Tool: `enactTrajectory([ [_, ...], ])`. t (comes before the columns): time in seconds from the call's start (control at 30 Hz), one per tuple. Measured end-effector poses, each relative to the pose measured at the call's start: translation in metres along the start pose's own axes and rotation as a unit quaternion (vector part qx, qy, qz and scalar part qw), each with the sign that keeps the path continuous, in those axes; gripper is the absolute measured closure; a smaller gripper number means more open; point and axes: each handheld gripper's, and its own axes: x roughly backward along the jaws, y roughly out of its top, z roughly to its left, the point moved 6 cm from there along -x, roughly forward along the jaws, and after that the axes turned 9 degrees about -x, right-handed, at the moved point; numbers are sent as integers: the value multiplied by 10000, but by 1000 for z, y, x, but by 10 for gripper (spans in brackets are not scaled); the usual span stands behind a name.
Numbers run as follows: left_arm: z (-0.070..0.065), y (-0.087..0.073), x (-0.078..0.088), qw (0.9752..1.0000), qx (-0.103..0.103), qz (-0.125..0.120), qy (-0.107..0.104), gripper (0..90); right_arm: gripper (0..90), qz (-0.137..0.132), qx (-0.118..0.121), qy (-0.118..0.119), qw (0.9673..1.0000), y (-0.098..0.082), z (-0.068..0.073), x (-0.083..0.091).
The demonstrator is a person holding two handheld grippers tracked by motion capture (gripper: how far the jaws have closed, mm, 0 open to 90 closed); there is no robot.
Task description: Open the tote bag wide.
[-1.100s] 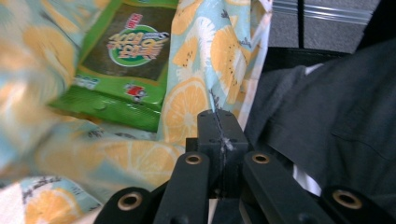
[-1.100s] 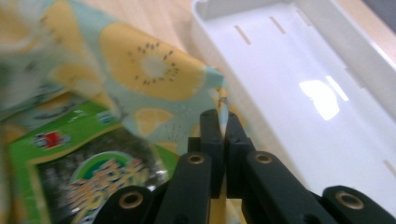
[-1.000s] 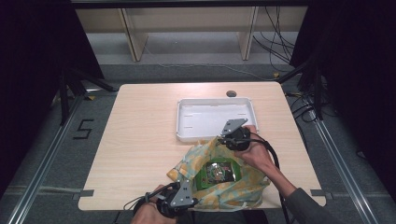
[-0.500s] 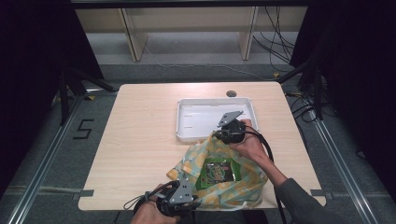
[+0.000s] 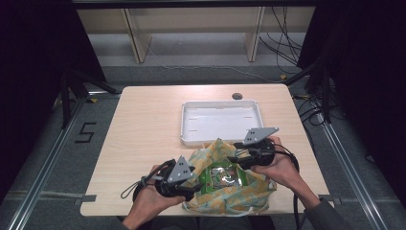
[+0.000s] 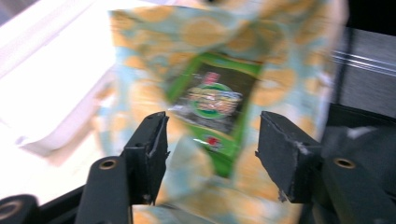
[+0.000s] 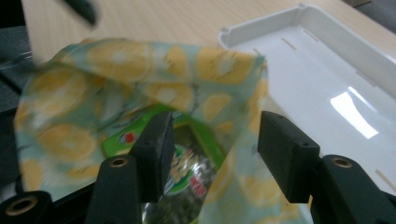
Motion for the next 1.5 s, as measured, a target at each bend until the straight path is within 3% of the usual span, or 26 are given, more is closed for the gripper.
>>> enactTrajectory([
  [0.03,12,1,-4,9998,69,86,143,398,465,-1,8,30,10000,-4,3,3],
  [0.2,35,0,-21,9986,293,346,276,338,457,141,11,240,9996,-24,15,10],
  [0.23,39,0,-25,9982,368,387,262,339,457,140,105,277,9995,-26,15,10],
  [0.33,44,-1,-36,9974,537,446,195,329,455,233,73,364,9990,-34,20,10],
  [0.5,51,2,-50,9963,667,538,76,316,457,447,84,579,9973,-45,30,10],
  [0.67,62,7,-65,9952,709,670,-43,344,454,769,368,830,9929,-62,35,0],
  [0.77,67,9,-75,9944,738,721,-207,379,434,971,402,850,9908,-71,34,-6],
  [0.8,67,9,-78,9934,844,731,-255,398,433,1058,370,857,9900,-73,34,-6],
  [0.9,69,9,-83,9935,806,728,-340,499,432,1267,410,934,9867,-80,35,-10],
  [0.93,69,10,-87,9936,765,718,-415,566,485,1333,439,968,9854,-82,35,-12],
  [0.97,70,10,-87,9948,600,748,-354,619,554,1366,496,987,9844,-83,35,-13],
  [1.0,71,9,-88,9949,591,761,-297,684,658,1439,574,1043,9824,-85,36,-13],
  [1.1,79,6,-89,9949,524,859,-77,807,818,1546,665,1110,9795,-87,40,-8],
  [1.23,91,-1,-89,9936,532,996,7,856,887,1711,967,1284,9720,-96,49,0],
  [1.3,104,-9,-90,9912,672,1129,130,867,898,1867,1081,1302,9677,-106,54,2],
  [1.4,110,-12,-92,9903,753,1158,161,868,900,1978,1227,1424,9621,-114,59,3],
  [1.43,112,-14,-93,9899,740,1193,195,870,900,2052,1149,1387,9620,-117,60,4],
  [1.5,115,-16,-95,9891,731,1242,293,878,900,2141,1218,1367,9595,-121,63,2],
])
